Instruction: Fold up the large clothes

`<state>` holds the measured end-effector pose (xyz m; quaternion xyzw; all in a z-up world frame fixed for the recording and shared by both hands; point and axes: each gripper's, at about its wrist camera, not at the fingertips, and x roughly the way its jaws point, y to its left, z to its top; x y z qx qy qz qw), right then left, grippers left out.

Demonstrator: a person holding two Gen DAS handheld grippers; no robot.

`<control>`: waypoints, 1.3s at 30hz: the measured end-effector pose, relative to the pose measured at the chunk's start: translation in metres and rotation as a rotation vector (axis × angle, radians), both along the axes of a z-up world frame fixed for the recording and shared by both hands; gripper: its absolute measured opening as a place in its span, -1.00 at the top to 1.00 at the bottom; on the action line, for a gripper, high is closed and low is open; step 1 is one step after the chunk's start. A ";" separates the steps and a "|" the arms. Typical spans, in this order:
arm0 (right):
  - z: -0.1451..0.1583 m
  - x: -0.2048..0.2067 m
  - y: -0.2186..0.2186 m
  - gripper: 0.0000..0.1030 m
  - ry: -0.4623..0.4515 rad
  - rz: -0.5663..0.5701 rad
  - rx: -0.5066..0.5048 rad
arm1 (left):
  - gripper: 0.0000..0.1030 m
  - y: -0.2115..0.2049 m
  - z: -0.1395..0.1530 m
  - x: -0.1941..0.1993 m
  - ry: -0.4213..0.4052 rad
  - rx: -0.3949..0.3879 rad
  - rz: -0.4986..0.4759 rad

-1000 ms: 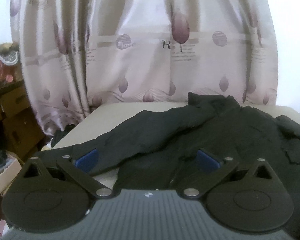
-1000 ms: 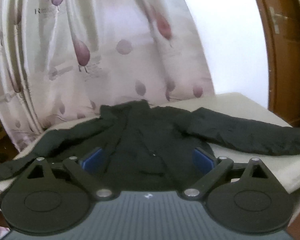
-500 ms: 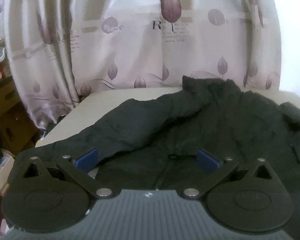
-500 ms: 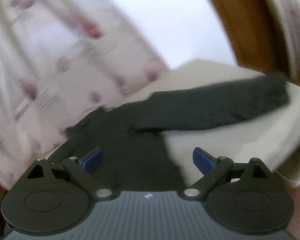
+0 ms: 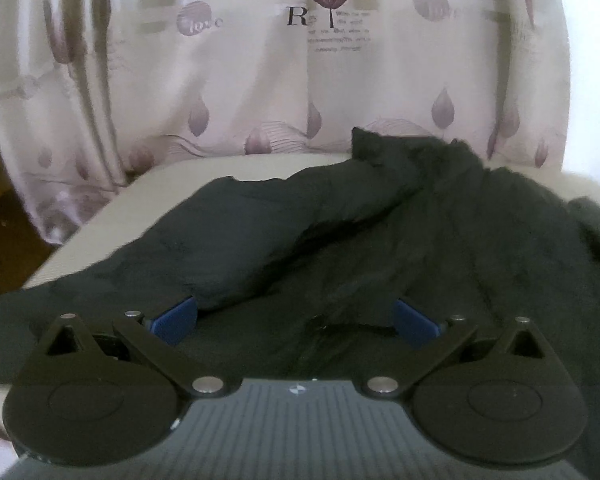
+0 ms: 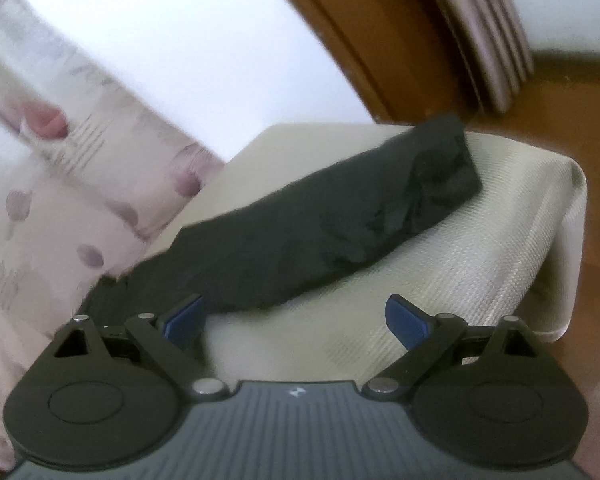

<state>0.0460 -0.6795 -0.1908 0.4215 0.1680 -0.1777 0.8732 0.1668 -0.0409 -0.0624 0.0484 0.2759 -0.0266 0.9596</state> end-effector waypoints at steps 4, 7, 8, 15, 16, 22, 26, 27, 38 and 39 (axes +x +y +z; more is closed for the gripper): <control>-0.011 -0.009 -0.022 -0.88 -0.039 -0.106 0.067 | -1.00 -0.001 -0.016 0.012 -0.012 -0.001 0.003; -0.017 -0.017 -0.041 -0.88 -0.043 -0.168 0.080 | -1.00 -0.003 -0.029 0.021 0.026 0.012 0.005; -0.019 -0.019 -0.048 -0.88 -0.042 -0.191 0.081 | -1.00 -0.002 -0.032 0.023 0.038 0.010 0.003; -0.038 -0.006 -0.085 -0.93 -0.030 -0.243 0.213 | -1.00 -0.005 -0.041 0.027 0.061 0.013 0.003; -0.037 -0.002 -0.086 -0.97 -0.016 -0.257 0.197 | -1.00 -0.006 -0.042 0.028 0.063 0.013 0.005; -0.028 0.001 -0.077 -0.96 -0.032 -0.313 0.133 | -1.00 -0.007 -0.042 0.030 0.075 0.013 0.007; -0.031 0.015 -0.079 -0.62 -0.024 -0.265 0.125 | -1.00 -0.009 -0.043 0.031 0.076 0.010 0.010; -0.033 0.019 -0.081 -0.48 -0.025 -0.247 0.126 | -1.00 -0.009 -0.044 0.031 0.075 0.007 0.011; -0.030 0.044 -0.105 0.88 0.026 -0.246 0.109 | -1.00 -0.004 -0.041 0.029 0.091 -0.033 0.025; -0.020 0.046 -0.102 0.88 0.009 -0.246 0.097 | -1.00 -0.001 -0.037 0.026 0.089 -0.046 0.032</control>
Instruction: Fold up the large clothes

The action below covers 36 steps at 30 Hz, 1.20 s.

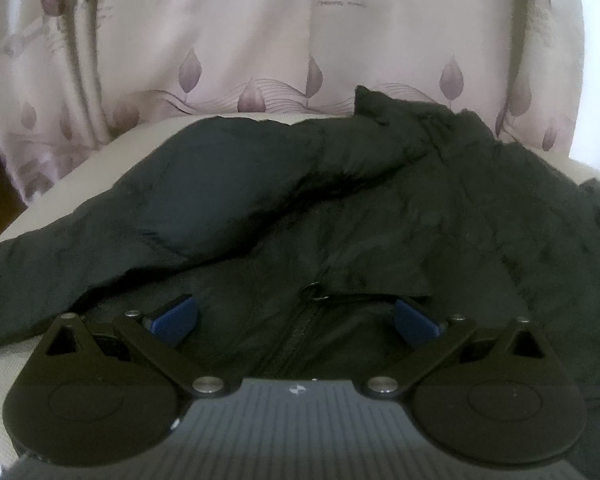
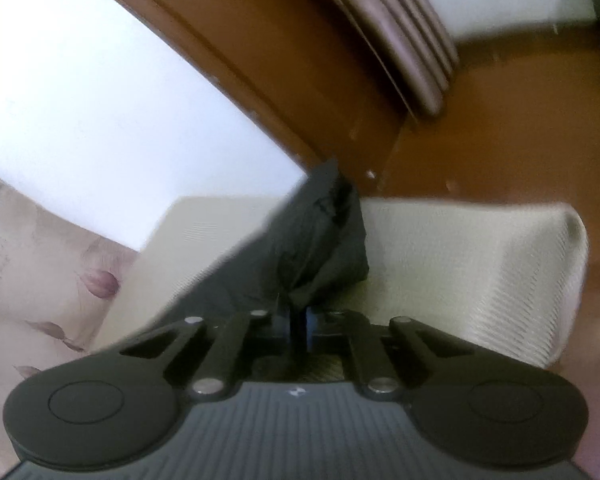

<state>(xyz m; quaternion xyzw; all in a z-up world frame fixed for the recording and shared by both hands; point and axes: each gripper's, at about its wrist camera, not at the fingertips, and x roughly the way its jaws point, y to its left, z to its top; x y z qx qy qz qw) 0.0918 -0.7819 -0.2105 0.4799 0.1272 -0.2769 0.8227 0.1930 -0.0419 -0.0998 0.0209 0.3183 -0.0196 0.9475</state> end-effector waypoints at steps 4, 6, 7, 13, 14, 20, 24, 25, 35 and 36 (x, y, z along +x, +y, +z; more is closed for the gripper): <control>0.071 0.023 0.026 0.88 -0.123 0.069 -0.102 | -1.00 0.019 0.020 -0.018 -0.061 -0.046 0.035; 0.110 0.043 0.049 0.89 -0.195 0.136 -0.147 | -1.00 0.027 0.029 -0.026 -0.090 -0.047 0.048; 0.131 0.056 0.065 0.89 -0.230 0.178 -0.178 | -1.00 0.031 0.032 -0.029 -0.098 -0.054 0.052; 0.209 0.141 0.190 0.89 -0.402 0.455 -0.275 | -1.00 0.059 0.039 -0.039 -0.063 -0.156 0.069; 0.213 0.156 0.215 0.89 -0.426 0.503 -0.269 | -1.00 0.063 0.038 -0.041 -0.058 -0.167 0.070; 0.192 0.223 0.357 0.89 -0.429 0.781 -0.222 | -1.00 0.083 0.038 -0.049 -0.087 -0.131 0.095; 0.154 0.245 0.433 0.89 -0.325 0.916 -0.231 | -1.00 0.104 0.035 -0.049 -0.070 -0.153 0.123; 0.145 0.247 0.448 0.89 -0.298 0.941 -0.239 | -1.00 0.109 0.034 -0.049 -0.061 -0.166 0.131; 0.086 0.252 0.521 0.88 -0.072 1.112 -0.444 | -1.00 0.155 0.032 -0.047 -0.025 -0.307 0.203; 0.084 0.255 0.525 0.88 -0.048 1.143 -0.476 | -1.00 0.160 0.032 -0.047 -0.025 -0.315 0.214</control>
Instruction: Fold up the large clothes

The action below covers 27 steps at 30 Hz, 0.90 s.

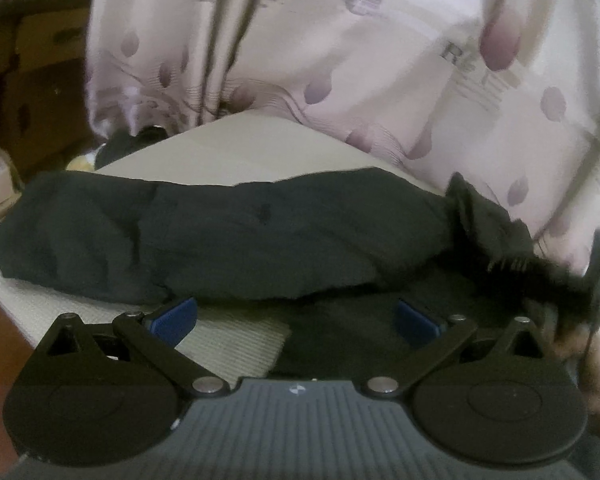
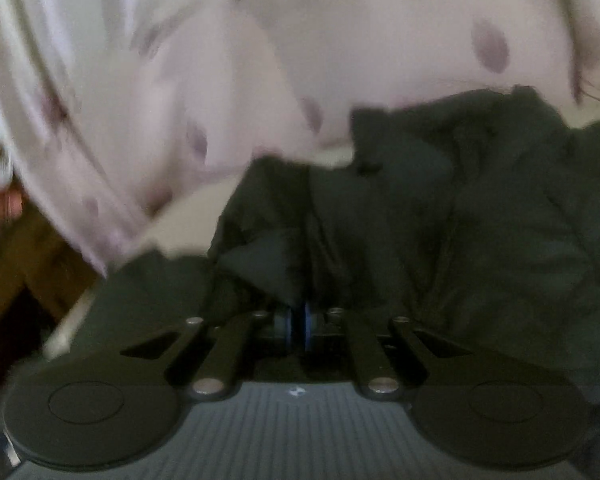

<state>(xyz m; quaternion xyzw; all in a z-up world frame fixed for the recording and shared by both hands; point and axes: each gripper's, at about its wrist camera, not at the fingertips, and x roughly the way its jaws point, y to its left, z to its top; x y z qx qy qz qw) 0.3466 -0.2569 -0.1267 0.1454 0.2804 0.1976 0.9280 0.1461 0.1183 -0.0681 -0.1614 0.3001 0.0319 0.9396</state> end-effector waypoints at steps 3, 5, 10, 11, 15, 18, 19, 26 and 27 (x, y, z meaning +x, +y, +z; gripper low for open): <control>-0.009 -0.005 0.016 0.88 -0.040 0.042 -0.188 | -1.00 0.016 -0.003 -0.001 0.016 -0.041 0.024; -0.002 -0.013 0.024 0.80 -0.063 0.054 -0.258 | -1.00 0.033 -0.006 -0.005 0.027 -0.093 0.057; 0.022 -0.050 0.016 0.12 -0.152 0.042 -0.166 | -0.99 0.081 -0.009 -0.015 0.031 -0.208 0.135; 0.025 -0.064 0.013 -0.30 -0.165 0.062 -0.131 | -0.99 0.091 -0.010 -0.015 0.035 -0.218 0.148; 0.027 -0.108 0.007 -0.60 -0.208 0.089 -0.115 | -0.98 0.120 -0.013 -0.005 0.072 -0.264 0.163; 0.020 -0.120 0.006 -0.60 -0.186 0.098 -0.137 | -0.98 0.135 -0.015 0.008 0.085 -0.269 0.184; 0.018 -0.124 0.003 -0.60 -0.178 0.098 -0.137 | -0.98 0.139 -0.015 0.012 0.080 -0.272 0.191; 0.004 -0.129 -0.001 -0.60 -0.115 0.090 -0.118 | -0.31 0.142 -0.019 0.049 0.068 -0.139 0.221; 0.003 -0.131 -0.001 -0.60 -0.115 0.085 -0.114 | 0.40 0.141 -0.020 0.056 0.071 -0.107 0.208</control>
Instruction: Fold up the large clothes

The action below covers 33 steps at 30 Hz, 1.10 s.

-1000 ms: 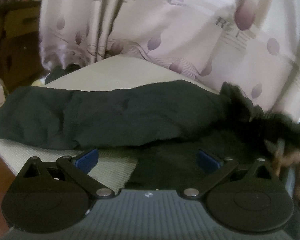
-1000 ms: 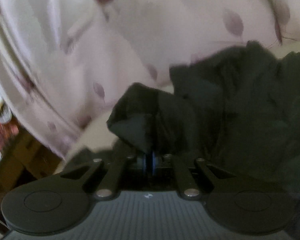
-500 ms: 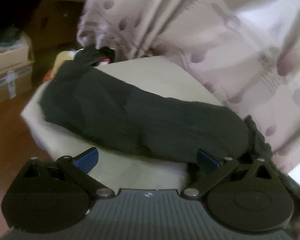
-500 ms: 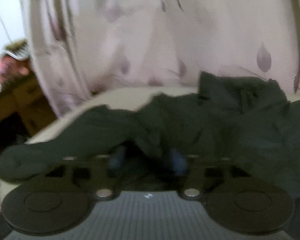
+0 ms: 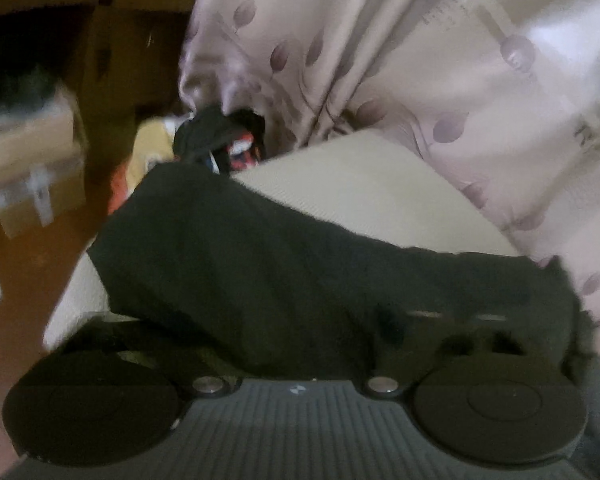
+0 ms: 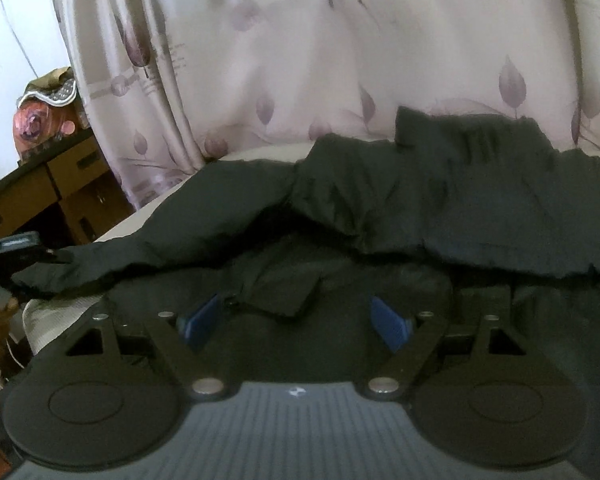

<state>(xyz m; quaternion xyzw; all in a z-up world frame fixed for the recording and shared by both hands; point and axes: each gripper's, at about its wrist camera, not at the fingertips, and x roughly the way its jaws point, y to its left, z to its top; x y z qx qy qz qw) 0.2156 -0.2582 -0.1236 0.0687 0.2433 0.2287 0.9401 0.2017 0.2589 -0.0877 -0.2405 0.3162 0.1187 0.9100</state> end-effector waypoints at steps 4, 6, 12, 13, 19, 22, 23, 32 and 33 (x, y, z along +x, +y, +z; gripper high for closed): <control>-0.005 -0.002 -0.005 -0.60 0.020 -0.018 0.026 | 0.80 0.010 0.000 0.022 0.005 -0.041 -0.006; -0.005 -0.004 -0.011 -0.60 0.033 -0.026 0.057 | 0.82 0.014 0.016 0.029 -0.021 -0.022 0.030; 0.004 -0.014 -0.036 -0.60 0.016 -0.063 0.130 | 0.83 -0.005 0.114 0.053 -0.204 0.091 0.121; 0.006 -0.016 -0.040 -0.60 0.012 -0.068 0.136 | 0.83 -0.015 0.135 0.058 -0.242 0.113 0.122; 0.011 -0.025 -0.070 -0.60 0.003 -0.099 0.212 | 0.83 -0.122 0.235 0.080 -0.444 0.248 0.000; 0.012 -0.030 -0.089 -0.60 0.007 -0.126 0.271 | 0.83 -0.200 0.261 0.086 -0.512 0.281 -0.133; 0.013 -0.032 -0.097 -0.60 0.007 -0.135 0.292 | 0.83 -0.224 0.265 0.087 -0.526 0.285 -0.179; 0.017 -0.058 -0.178 -0.70 -0.047 -0.292 0.422 | 0.75 -0.447 0.208 0.091 -0.474 0.332 -0.726; 0.016 -0.060 -0.187 -0.70 -0.045 -0.313 0.437 | 0.57 -0.461 0.194 0.093 -0.458 0.331 -0.784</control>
